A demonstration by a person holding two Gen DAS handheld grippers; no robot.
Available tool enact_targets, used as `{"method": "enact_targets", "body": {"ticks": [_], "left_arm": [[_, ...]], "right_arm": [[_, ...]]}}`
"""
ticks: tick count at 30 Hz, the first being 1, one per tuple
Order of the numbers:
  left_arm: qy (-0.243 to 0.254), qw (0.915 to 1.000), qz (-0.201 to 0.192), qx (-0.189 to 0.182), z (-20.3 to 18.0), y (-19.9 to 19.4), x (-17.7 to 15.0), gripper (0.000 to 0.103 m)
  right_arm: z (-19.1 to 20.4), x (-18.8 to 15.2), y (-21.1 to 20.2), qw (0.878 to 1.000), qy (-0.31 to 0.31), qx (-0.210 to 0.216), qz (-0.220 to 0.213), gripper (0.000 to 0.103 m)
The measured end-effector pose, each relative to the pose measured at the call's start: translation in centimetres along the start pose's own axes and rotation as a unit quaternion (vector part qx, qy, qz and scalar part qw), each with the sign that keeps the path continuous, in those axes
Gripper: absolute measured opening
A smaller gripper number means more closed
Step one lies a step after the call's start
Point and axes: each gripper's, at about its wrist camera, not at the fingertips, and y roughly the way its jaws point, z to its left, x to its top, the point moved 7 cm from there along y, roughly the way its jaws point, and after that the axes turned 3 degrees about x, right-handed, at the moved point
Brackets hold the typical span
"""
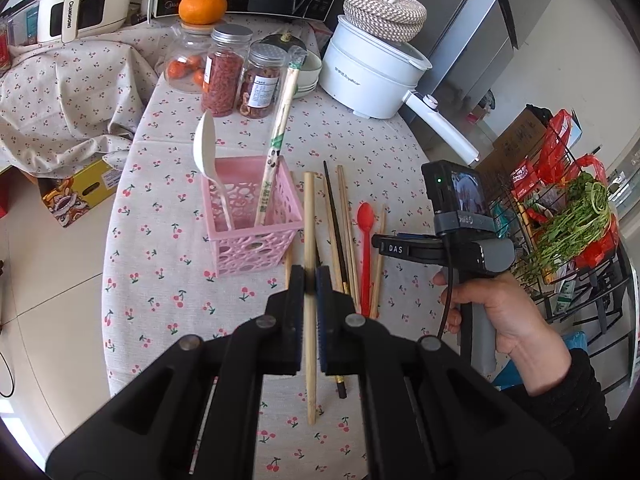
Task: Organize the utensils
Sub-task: 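Carry the wooden chopstick into the pink basket with the left gripper while the right gripper grasps another chopstick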
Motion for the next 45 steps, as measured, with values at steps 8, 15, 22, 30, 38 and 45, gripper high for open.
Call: {"method": "enact_targets", "body": {"ticks": [8, 15, 22, 30, 38, 45], "left_arm": [[0.002, 1.0, -0.009, 0.001, -0.1, -0.3, 0.1, 0.006], [0.011, 0.9991, -0.038, -0.018, -1.4, -1.8, 0.9, 0.006], [0.025, 0.9924, -0.116, -0.035, -3.0, -5.0, 2.7, 0.006], [0.019, 0.9708, -0.236, -0.037, -3.3, -10.4, 5.6, 0.006], [0.004, 0.9421, -0.334, 0.03, 0.2, -12.5, 7.9, 0.006], [-0.005, 0.9534, -0.296, 0.058, 2.3, -8.4, 8.2, 0.006]], "right_arm": [[-2.6, 0.1, -0.3, 0.996, 0.057, 0.075, -0.004, 0.006], [-4.7, -0.2, -6.1, 0.984, 0.075, 0.14, -0.08, 0.006], [-5.0, -0.6, -14.7, 0.965, 0.047, 0.169, -0.197, 0.006], [-3.7, 0.3, -21.5, 0.932, 0.019, 0.191, -0.309, 0.006], [-3.0, 1.2, -23.5, 0.919, 0.026, 0.221, -0.326, 0.006], [-1.7, 1.7, -23.3, 0.917, 0.021, 0.234, -0.322, 0.006]]}}
